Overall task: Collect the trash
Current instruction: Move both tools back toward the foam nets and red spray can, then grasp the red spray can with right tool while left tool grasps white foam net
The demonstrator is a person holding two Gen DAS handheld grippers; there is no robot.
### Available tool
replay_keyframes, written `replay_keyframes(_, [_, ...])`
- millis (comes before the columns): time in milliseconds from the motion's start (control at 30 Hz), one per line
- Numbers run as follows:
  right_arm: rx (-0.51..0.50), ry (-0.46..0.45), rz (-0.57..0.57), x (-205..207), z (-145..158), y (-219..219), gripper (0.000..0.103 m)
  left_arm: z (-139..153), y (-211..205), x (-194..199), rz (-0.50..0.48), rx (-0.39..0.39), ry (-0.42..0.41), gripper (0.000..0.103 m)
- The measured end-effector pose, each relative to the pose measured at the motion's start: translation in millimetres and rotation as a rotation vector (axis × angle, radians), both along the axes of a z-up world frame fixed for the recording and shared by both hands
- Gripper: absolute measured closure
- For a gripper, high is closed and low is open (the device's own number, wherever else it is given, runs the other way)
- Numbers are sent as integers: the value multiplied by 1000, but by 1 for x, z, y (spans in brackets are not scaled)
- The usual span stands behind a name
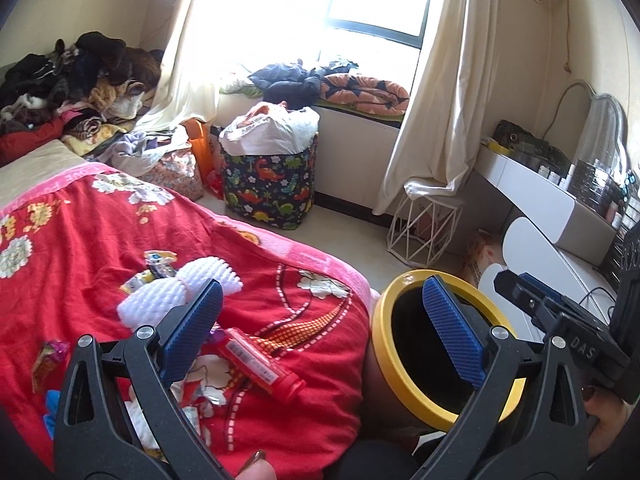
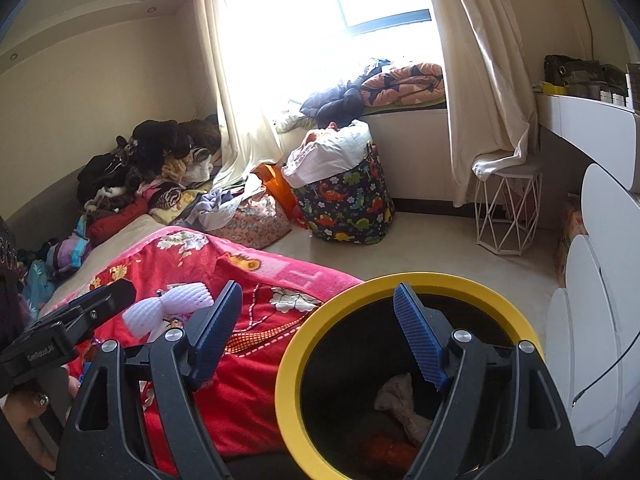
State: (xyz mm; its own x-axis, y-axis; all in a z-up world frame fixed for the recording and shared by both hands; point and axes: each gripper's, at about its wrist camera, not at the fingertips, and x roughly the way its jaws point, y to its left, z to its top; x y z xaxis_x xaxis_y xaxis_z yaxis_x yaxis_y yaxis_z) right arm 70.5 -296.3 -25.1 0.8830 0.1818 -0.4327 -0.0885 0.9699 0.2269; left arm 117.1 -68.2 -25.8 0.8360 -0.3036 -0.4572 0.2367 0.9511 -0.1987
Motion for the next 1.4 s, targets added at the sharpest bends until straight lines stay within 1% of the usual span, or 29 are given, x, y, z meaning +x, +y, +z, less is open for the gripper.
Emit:
replay_keyframes(33, [-3, 3, 13, 1, 0, 4, 24, 0, 3, 0, 7, -1, 0, 11])
replay_keyframes(100, [-9, 2, 27, 1, 1, 12, 22, -1, 10, 1, 23, -3, -1, 11])
replay_keyframes(333, [-34, 11, 108, 5, 2, 42, 21, 0, 33, 5, 85, -8, -4, 11])
replay_keyframes(567, [-86, 31, 210, 15, -4, 79, 20, -2, 62, 10, 158, -17, -4, 11])
replay_keyframes(900, [-139, 109, 349, 34, -27, 128, 19, -18, 100, 20, 249, -19, 50, 11])
replay_keyframes(1167, [-196, 193, 399, 50, -57, 158, 19, -36, 117, 33, 261, -22, 125, 11])
replay_keyframes(1400, [-245, 265, 410, 67, -80, 171, 20, -51, 120, 47, 225, -50, 182, 11])
